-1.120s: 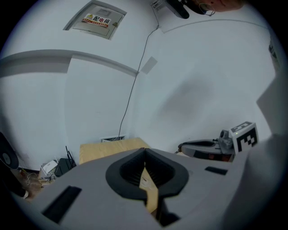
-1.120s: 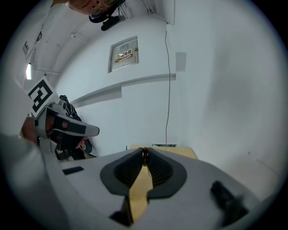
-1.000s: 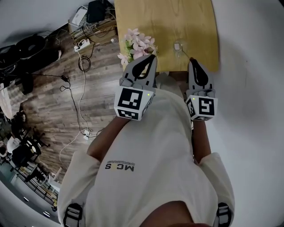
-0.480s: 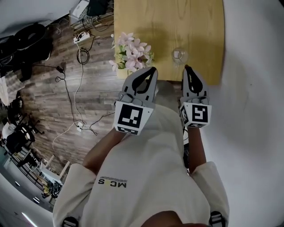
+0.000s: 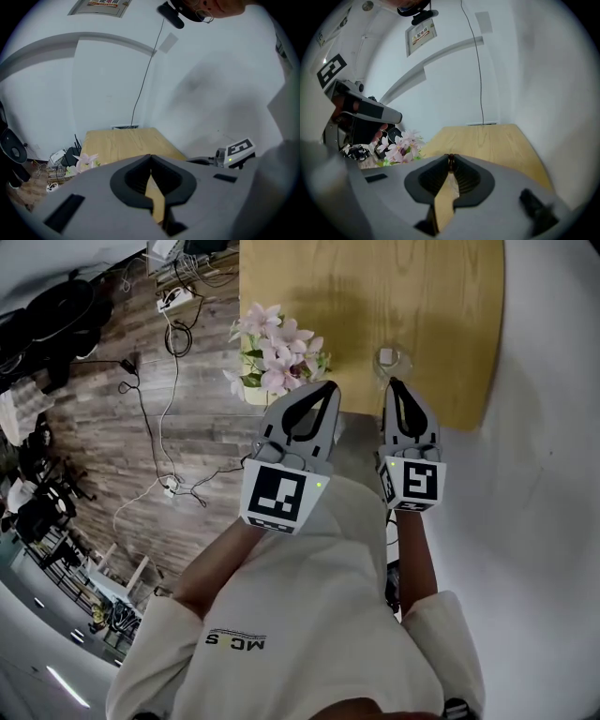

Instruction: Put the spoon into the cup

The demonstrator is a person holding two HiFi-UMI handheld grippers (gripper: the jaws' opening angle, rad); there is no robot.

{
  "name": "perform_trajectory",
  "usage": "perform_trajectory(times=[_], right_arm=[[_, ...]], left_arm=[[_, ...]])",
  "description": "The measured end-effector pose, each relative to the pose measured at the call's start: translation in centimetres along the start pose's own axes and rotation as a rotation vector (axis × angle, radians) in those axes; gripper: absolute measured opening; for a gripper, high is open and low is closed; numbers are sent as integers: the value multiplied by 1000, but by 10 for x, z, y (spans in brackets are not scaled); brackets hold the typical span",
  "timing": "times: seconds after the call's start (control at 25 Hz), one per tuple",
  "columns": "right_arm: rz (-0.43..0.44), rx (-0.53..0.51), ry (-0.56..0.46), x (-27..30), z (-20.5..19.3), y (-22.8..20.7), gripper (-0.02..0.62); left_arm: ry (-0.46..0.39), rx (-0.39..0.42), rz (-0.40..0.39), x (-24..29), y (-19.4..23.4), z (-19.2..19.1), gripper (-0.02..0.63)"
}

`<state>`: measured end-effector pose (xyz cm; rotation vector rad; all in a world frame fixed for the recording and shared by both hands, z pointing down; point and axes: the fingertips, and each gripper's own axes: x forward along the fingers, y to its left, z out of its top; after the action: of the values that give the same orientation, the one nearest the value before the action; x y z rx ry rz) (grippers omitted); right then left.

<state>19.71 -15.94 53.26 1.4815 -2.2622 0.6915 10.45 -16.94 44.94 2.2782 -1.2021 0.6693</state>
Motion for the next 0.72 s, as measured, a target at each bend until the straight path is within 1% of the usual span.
perform_trajectory(times=[0.24,0.4,0.72], right_arm=[[2,26,28,15,-16,-4,52],[4,78,39,19,-23,-5,52],[24,99,38,17,-21,1,54]], left_arm=[[31,-26,-1,15,2,-18,14],[40,-32,0,18,3,-23,14],[47,-35,4,8,3,-26,14]])
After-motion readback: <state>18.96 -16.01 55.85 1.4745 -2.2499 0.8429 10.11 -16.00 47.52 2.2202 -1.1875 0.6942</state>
